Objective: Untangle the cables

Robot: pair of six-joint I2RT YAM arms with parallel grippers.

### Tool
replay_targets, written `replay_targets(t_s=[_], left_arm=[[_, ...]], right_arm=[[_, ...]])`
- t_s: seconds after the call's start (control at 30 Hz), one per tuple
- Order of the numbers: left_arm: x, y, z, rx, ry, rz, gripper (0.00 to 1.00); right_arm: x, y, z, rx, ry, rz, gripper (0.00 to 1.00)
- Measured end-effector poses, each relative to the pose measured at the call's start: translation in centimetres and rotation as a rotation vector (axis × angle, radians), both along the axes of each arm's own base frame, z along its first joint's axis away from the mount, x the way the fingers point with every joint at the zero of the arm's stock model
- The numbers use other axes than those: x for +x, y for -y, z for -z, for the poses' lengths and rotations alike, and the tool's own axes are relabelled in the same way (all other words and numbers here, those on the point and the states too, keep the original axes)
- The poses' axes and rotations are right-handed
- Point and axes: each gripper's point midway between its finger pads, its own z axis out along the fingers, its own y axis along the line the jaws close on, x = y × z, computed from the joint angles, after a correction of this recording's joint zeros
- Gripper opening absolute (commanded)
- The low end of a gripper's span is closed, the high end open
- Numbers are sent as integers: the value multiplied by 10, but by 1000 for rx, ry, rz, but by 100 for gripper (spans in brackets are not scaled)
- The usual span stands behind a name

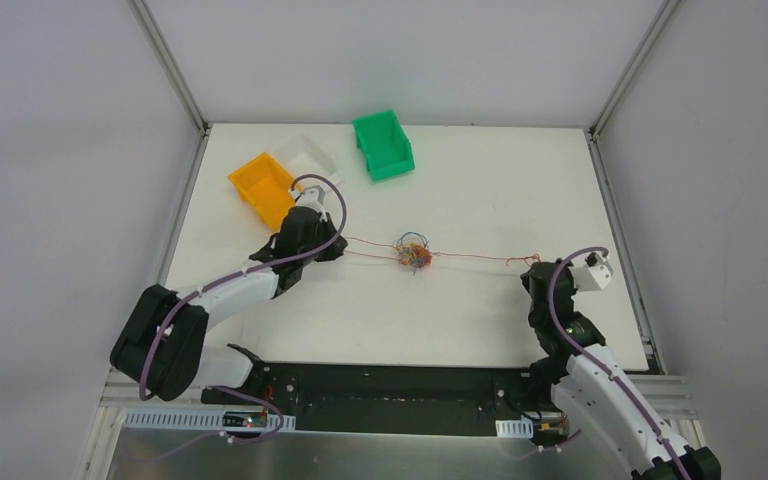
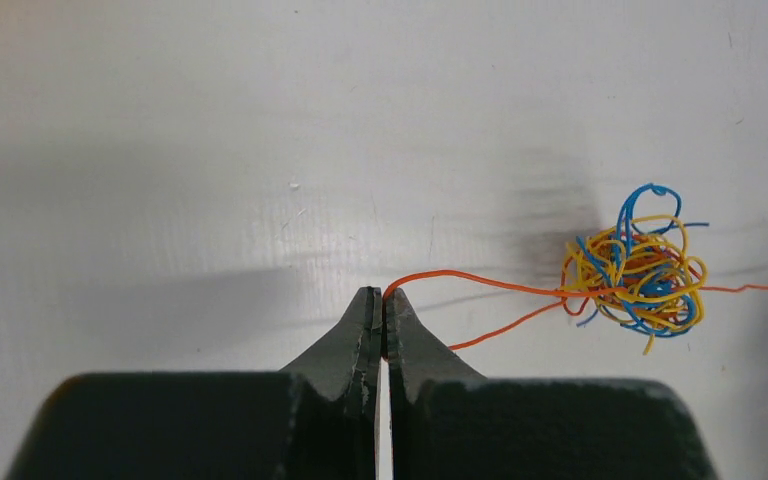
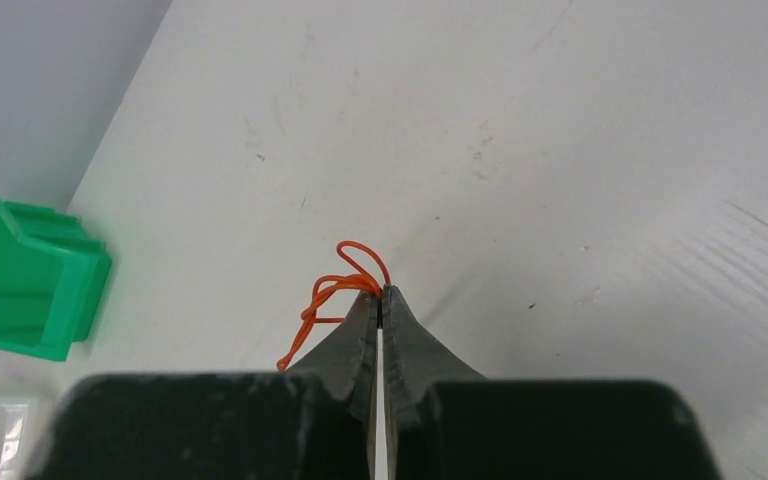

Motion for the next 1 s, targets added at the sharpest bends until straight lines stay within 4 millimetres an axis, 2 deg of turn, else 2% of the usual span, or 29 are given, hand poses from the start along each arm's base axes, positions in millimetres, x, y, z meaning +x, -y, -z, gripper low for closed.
replay_targets(t_s=[0.13, 0.27, 0.3, 0.33, 0.37, 0.4, 0.43, 0.47, 0.53, 0.67, 0.8, 1.0], left_arm=[[1, -18, -13, 19, 54, -88, 0], [0, -28, -30, 18, 113, -132, 2], [0, -29, -33, 20, 122, -129, 9], [0, -28, -33, 26, 126, -119, 20], [-1, -26, -32, 30, 125, -102, 37], [-2, -25, -31, 36, 124, -82, 50], [-4, -22, -30, 40, 122, -59, 65], [-4, -20, -29, 46, 121, -39, 78], [-6, -15, -27, 52, 118, -3, 88], [-13, 1, -24, 58, 114, 80, 91], [-21, 29, -23, 71, 118, 200, 90], [-30, 59, -26, 86, 145, 334, 89]], right_arm=[[-5, 15, 4, -24, -17, 69, 0], [-8, 17, 16, -45, -70, 76, 0], [-8, 17, 18, -50, -82, 75, 0], [-8, 17, 21, -53, -96, 71, 4], [-9, 16, 23, -56, -106, 66, 15], [-8, 15, 24, -58, -113, 58, 36], [-8, 13, 25, -60, -118, 47, 60], [-7, 11, 25, -61, -122, 32, 77], [-4, 2, 24, -61, -130, -33, 88], [6, -37, 30, -29, -158, -257, 94], [9, -73, 37, 0, -241, -425, 94], [8, -122, 13, 117, -219, -571, 92]])
